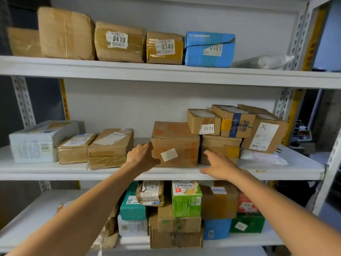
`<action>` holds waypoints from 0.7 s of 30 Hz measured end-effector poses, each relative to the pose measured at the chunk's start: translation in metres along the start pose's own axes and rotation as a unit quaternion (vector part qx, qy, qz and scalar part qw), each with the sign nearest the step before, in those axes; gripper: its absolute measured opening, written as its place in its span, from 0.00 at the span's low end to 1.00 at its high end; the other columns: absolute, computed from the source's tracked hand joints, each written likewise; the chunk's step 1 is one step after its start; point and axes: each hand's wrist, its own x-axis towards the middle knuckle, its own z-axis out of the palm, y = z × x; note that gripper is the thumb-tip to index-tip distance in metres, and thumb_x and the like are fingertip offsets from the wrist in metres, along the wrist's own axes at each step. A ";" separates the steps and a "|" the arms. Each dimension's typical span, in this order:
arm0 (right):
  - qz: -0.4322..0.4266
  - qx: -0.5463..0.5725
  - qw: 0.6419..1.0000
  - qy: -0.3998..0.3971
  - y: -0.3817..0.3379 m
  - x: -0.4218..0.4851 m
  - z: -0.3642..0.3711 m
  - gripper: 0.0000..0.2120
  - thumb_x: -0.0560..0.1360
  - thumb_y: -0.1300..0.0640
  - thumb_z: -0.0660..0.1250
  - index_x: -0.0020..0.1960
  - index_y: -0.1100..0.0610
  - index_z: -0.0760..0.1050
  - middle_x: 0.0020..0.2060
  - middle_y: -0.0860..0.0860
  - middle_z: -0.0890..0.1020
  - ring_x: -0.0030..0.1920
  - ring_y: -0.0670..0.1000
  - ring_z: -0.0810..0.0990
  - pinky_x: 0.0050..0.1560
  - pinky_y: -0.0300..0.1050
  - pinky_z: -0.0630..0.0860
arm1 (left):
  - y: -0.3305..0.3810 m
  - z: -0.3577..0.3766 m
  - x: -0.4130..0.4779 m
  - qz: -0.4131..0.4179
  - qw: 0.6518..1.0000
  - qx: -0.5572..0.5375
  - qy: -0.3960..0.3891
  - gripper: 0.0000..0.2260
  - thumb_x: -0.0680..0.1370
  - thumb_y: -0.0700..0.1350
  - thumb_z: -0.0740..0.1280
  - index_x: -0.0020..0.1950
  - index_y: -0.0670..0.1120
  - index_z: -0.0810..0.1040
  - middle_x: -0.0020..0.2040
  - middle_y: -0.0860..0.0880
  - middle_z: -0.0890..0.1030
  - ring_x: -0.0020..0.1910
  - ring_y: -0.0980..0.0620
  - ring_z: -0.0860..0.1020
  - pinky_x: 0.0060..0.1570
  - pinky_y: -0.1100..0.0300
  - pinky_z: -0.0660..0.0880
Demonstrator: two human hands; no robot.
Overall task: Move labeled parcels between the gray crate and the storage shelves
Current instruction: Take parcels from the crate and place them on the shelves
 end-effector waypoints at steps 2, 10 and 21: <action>0.017 0.056 0.998 0.028 -0.004 0.010 0.002 0.32 0.76 0.51 0.69 0.74 0.58 0.60 0.71 0.56 0.68 0.70 0.55 0.68 0.67 0.50 0.68 | -0.003 0.001 0.014 -0.004 0.999 -0.049 0.022 0.29 0.71 0.55 0.74 0.66 0.46 0.70 0.60 0.45 0.79 0.54 0.44 0.79 0.52 0.50 0.78; 0.074 0.244 0.958 0.129 -0.014 0.059 0.021 0.21 0.73 0.44 0.70 0.59 0.54 0.69 0.57 0.52 0.78 0.58 0.54 0.78 0.59 0.56 0.77 | 0.001 0.009 0.055 -0.055 0.941 -0.332 -0.022 0.29 0.73 0.54 0.73 0.67 0.42 0.67 0.60 0.46 0.76 0.52 0.49 0.76 0.43 0.62 0.74; 0.113 0.322 0.921 0.188 -0.029 0.092 0.030 0.37 0.77 0.42 0.65 0.76 0.61 0.55 0.71 0.56 0.69 0.68 0.58 0.71 0.56 0.45 0.71 | 0.004 0.034 0.080 -0.179 0.853 -0.490 0.008 0.29 0.72 0.59 0.73 0.68 0.49 0.70 0.58 0.44 0.79 0.53 0.43 0.79 0.55 0.46 0.78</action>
